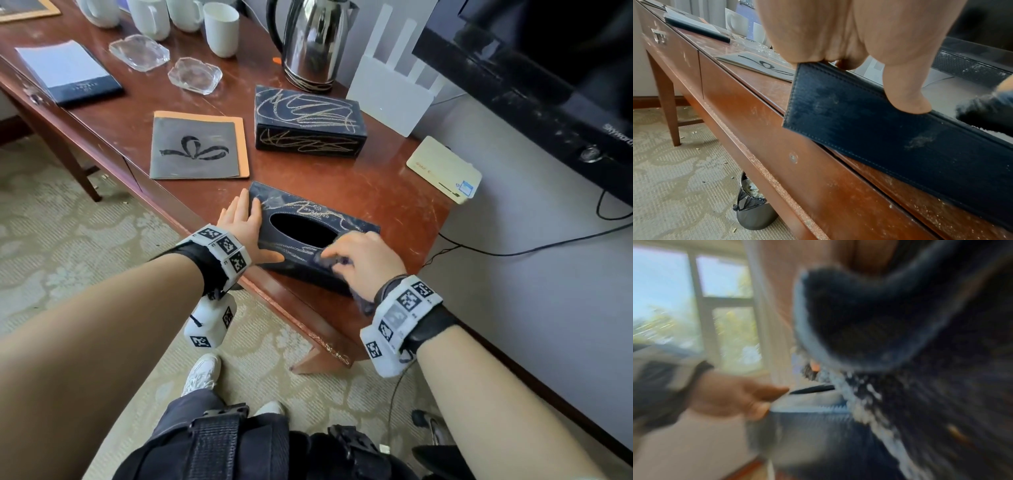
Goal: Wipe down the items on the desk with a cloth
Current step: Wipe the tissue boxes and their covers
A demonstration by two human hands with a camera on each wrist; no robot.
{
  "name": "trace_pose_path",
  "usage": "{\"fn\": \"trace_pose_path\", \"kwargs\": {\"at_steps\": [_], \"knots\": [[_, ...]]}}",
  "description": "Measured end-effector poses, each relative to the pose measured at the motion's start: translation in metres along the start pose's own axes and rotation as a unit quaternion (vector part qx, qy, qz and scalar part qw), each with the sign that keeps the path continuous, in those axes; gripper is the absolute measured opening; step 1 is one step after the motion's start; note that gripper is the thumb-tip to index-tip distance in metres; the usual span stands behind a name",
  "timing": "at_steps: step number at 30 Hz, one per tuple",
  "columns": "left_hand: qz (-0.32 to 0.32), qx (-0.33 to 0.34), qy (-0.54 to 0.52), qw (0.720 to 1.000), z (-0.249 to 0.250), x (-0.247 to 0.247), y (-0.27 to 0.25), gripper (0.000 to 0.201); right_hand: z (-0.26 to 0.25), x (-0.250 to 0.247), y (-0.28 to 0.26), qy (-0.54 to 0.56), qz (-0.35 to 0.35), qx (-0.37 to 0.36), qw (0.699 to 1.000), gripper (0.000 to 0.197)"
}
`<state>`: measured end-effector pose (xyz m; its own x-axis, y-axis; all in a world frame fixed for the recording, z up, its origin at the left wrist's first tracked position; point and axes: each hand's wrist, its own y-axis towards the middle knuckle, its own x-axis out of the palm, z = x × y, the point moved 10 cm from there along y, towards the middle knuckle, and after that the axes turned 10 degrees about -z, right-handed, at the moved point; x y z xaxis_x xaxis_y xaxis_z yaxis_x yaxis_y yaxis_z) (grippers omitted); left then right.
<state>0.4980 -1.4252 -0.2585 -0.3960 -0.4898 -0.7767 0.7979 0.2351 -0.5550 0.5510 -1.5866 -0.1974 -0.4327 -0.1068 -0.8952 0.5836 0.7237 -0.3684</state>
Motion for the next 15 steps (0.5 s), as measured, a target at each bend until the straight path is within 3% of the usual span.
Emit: {"fn": "trace_pose_path", "kwargs": {"at_steps": [2, 4, 8, 11, 13, 15], "knots": [[0.000, 0.002, -0.001, 1.000, 0.000, 0.000, 0.000, 0.112, 0.026, -0.016, 0.001, 0.052, 0.081, 0.087, 0.992, 0.029], [0.000, 0.002, 0.001, 1.000, -0.001, 0.000, 0.001, 0.112, 0.027, -0.005, 0.000, 0.039, 0.087, 0.117, 0.989, 0.029], [-0.001, -0.001, 0.004, 1.000, -0.001, 0.000, 0.001, 0.112, -0.007, 0.027, -0.010, 0.015, 0.020, 0.001, 1.000, 0.028], [-0.001, 0.001, 0.002, 1.000, -0.001, -0.001, 0.000, 0.112, -0.008, 0.019, -0.013, -0.003, -0.034, -0.031, 0.999, 0.027], [0.003, 0.004, -0.001, 1.000, -0.001, -0.001, 0.000, 0.112, 0.004, -0.016, -0.015, 0.066, 0.071, -0.006, 0.995, 0.026], [0.006, 0.003, 0.005, 1.000, 0.000, -0.001, 0.000, 0.112, 0.015, -0.060, -0.030, 0.197, 0.254, -0.001, 0.947, 0.024]]}}
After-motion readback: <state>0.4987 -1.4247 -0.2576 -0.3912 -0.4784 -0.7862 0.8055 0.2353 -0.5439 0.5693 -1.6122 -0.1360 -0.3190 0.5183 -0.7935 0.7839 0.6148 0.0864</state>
